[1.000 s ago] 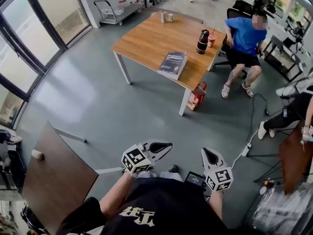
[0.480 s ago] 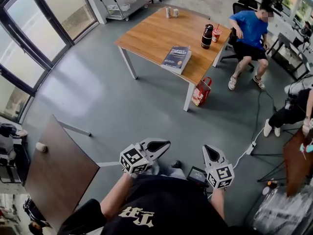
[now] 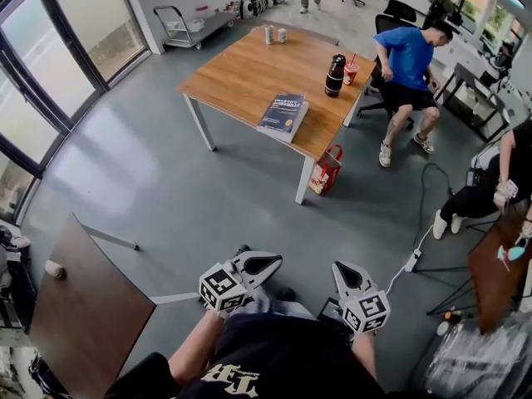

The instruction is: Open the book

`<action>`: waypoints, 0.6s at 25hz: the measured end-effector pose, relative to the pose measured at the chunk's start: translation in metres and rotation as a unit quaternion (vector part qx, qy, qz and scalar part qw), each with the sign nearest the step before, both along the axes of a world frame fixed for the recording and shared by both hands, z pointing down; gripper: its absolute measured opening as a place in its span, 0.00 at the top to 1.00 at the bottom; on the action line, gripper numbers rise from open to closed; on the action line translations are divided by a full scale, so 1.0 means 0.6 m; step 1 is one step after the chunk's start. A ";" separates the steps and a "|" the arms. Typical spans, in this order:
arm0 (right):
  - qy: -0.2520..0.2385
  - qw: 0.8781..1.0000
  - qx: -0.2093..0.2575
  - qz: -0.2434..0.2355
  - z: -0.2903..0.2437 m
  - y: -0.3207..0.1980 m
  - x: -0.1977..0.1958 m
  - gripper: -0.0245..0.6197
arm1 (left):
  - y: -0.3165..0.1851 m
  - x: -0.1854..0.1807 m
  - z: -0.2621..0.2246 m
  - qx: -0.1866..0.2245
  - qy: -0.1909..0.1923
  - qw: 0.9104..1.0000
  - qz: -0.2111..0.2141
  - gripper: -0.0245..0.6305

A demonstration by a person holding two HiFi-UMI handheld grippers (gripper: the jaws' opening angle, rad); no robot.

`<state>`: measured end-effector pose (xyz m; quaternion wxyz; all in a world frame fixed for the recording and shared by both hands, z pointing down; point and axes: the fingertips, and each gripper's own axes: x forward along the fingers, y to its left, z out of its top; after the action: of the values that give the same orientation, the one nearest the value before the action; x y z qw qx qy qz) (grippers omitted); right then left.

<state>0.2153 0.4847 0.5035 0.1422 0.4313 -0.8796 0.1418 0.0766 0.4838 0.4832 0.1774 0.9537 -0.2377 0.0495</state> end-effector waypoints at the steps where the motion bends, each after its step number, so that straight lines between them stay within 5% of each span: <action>1: 0.002 1.000 -0.002 -0.003 0.001 0.003 -0.003 0.98 | 0.000 0.001 0.002 -0.003 0.004 1.000 -0.001 0.95; 15: 0.017 0.999 -0.022 -0.030 0.015 -0.026 -0.052 0.98 | -0.024 -0.044 0.020 -0.024 0.019 0.999 -0.033 0.95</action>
<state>0.1843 0.4690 0.5123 0.1711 0.4037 -0.8862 0.1497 0.0500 0.4696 0.4952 0.2066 0.9414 -0.2647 0.0309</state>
